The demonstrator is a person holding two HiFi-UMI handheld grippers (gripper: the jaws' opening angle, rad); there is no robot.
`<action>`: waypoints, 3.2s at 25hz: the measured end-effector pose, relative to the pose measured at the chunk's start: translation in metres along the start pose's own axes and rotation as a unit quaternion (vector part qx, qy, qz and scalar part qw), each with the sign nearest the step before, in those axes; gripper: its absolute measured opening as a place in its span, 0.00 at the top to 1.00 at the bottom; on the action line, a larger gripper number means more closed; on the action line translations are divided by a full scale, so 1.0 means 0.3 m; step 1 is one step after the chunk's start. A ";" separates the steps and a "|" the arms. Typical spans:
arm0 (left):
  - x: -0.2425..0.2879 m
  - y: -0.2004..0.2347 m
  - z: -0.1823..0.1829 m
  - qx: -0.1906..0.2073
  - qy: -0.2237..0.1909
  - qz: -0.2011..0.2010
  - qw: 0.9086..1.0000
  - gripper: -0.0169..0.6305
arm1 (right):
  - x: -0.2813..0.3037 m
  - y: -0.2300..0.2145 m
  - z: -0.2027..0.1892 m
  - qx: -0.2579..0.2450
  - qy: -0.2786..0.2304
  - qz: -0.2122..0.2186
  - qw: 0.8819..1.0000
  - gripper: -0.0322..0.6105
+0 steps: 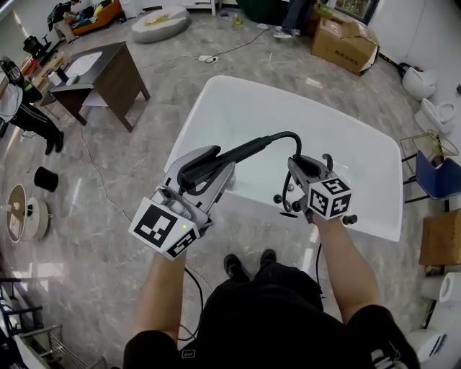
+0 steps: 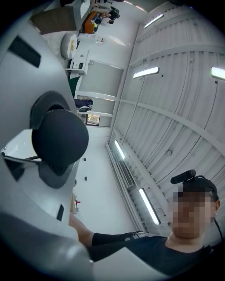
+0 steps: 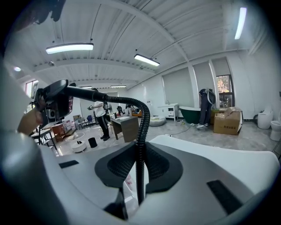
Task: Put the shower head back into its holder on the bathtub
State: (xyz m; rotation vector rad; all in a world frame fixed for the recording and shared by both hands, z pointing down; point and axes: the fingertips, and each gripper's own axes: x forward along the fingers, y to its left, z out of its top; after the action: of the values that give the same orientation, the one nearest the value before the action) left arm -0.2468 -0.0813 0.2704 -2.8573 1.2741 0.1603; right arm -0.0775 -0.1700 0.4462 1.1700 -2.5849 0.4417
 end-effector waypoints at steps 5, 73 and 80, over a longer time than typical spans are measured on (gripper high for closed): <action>-0.053 0.053 0.016 0.002 0.000 0.020 1.000 0.75 | 0.048 0.053 0.042 -0.015 -0.002 0.014 1.000 0.83; 0.376 -0.372 -0.398 -0.017 0.138 -0.110 0.984 0.76 | -0.396 -0.106 -0.182 0.096 -0.032 -0.042 0.994 0.92; 0.454 -0.430 -0.530 -0.019 0.178 -0.084 0.980 0.75 | -0.475 -0.158 -0.153 0.088 -0.043 -0.016 0.995 0.93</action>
State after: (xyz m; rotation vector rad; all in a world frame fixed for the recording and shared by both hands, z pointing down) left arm -0.0462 -0.1040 0.4109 -3.1068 1.0667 -0.3492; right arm 0.0547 -0.0855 0.4444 1.3145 -2.6399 0.6359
